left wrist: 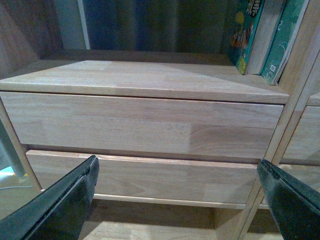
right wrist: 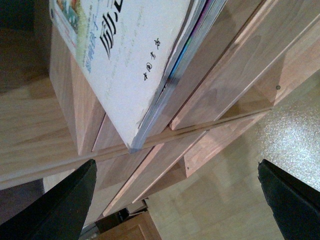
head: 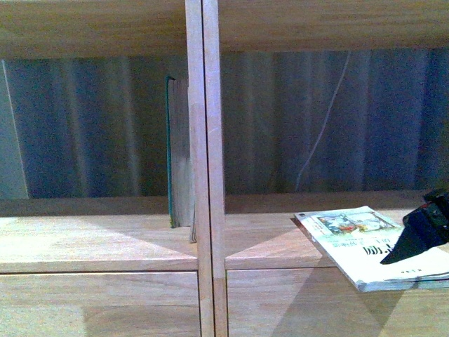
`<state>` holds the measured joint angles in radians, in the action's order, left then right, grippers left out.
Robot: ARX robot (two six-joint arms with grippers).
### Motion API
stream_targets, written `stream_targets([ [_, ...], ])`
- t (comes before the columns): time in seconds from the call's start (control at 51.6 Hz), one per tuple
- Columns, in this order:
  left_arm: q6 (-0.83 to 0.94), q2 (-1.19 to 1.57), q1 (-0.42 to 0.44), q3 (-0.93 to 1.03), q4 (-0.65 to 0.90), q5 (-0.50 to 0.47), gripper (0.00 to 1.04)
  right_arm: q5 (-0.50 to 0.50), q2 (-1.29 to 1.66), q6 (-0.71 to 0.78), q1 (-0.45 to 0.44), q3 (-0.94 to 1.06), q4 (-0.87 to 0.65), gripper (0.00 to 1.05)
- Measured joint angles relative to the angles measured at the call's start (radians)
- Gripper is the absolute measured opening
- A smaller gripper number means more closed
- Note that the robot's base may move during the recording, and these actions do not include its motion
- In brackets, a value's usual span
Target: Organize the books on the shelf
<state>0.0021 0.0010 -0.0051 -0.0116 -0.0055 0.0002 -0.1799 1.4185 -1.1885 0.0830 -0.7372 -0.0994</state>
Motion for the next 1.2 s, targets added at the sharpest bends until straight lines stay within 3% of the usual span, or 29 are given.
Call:
stream_targets([
  [0.31,0.000,0.000,0.000,0.000,0.000,0.000,0.97,0.051,0.181,-0.078,0.045,-0.129,-0.090,0.98],
  [0.794,0.000,0.000,0.000,0.000,0.000,0.000,0.97,0.099,0.311,-0.095,0.024,-0.239,-0.120,0.97],
  [1.104,0.000,0.000,0.000,0.000,0.000,0.000,0.97,0.100,0.320,-0.092,0.008,-0.232,-0.155,0.56],
  [1.201,0.000,0.000,0.000,0.000,0.000,0.000,0.97,0.094,0.308,-0.090,0.006,-0.226,-0.163,0.38],
])
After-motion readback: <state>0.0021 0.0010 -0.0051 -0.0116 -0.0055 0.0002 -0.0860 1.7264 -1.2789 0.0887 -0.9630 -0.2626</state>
